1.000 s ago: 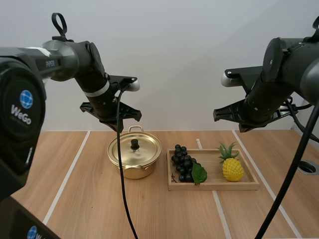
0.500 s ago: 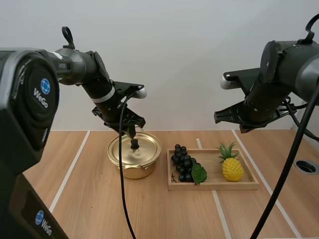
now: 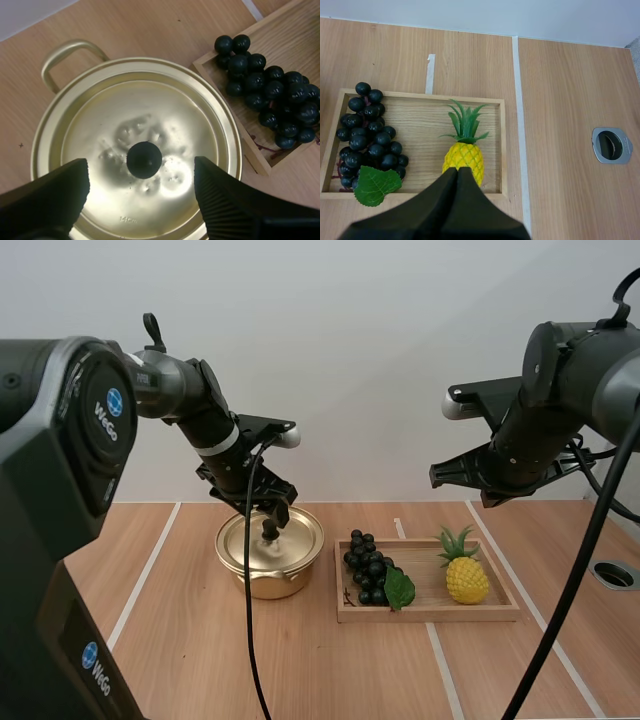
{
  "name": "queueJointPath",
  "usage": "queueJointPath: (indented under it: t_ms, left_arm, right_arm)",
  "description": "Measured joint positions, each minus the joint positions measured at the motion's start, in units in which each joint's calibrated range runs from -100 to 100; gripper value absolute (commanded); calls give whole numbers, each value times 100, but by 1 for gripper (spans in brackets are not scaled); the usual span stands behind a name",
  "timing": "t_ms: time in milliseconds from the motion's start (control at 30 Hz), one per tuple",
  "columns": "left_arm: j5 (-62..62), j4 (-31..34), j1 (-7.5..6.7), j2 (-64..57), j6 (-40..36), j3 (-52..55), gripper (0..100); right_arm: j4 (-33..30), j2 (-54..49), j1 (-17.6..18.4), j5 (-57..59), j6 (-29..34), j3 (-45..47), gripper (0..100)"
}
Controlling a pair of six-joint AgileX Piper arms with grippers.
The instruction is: Open the pot, put the pineapple inside, and close it
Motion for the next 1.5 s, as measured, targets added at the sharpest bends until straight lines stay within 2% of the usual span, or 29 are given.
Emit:
queueJointPath:
  t_ms: [167,300,600,1500]
  left_arm:
    - [-224,179,-195,33,9,0,96]
    - [-318,452,-273,45,-42,0,96]
    - [-354,761,-280,50,-142,0,96]
    - [-386,761,-280,410,-142,0,96]
  right_arm:
    - [0,0,0,0,0,0,0]
    - [0,0,0,59,0,41,0]
    - [-10,0,0,59,0,56,0]
    - [-10,10,0,59,0,56,0]
